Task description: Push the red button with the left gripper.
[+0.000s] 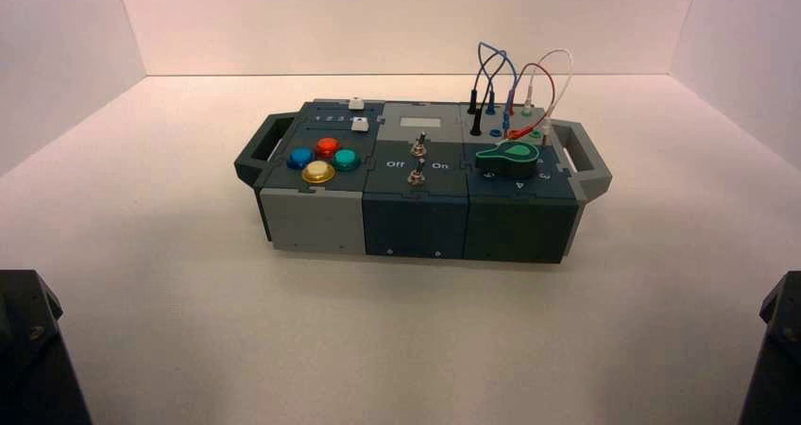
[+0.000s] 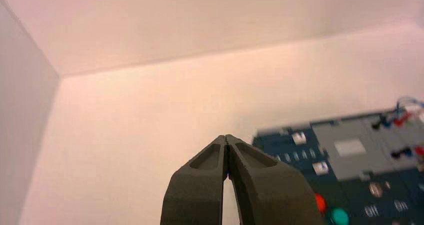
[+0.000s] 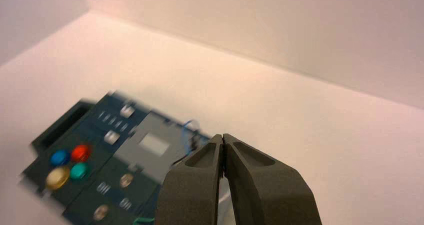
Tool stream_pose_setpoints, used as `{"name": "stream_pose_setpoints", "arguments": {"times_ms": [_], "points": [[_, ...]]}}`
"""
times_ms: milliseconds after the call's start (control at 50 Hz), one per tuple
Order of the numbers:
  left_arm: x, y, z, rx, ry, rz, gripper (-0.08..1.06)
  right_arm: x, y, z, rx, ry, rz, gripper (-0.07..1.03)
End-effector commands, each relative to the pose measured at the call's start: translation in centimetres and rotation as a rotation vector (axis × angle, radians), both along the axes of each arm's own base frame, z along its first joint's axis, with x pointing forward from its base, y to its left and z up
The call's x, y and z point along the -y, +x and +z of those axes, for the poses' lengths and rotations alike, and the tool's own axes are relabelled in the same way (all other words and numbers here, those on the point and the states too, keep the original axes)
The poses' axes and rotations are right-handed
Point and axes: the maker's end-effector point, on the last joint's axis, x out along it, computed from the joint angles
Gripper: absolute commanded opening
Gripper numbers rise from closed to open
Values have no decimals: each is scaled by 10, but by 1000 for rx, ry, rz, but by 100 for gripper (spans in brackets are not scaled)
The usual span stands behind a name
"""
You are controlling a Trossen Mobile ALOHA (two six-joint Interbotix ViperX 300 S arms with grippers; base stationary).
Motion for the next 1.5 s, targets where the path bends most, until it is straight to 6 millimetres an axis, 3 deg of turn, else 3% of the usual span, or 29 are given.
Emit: {"name": "stream_pose_setpoints", "arguments": {"times_ms": [20,240,460,840,1500], "points": [[14,7,6,-12,7,-44,-3,-23,4,5,-16,-6,61,-2],[36,6,-6,-79,25,-116,-3,-66,-8,-14,-110,-58,195,-2],[53,3,-18,-143,42,-168,-3,-85,-11,-30,-170,-102,249,-2],[79,0,-46,-253,61,-231,-3,-97,-1,-48,-231,-161,269,-2],[125,22,-104,-442,124,-287,-3,-96,-2,-39,-211,-150,269,-2]]}}
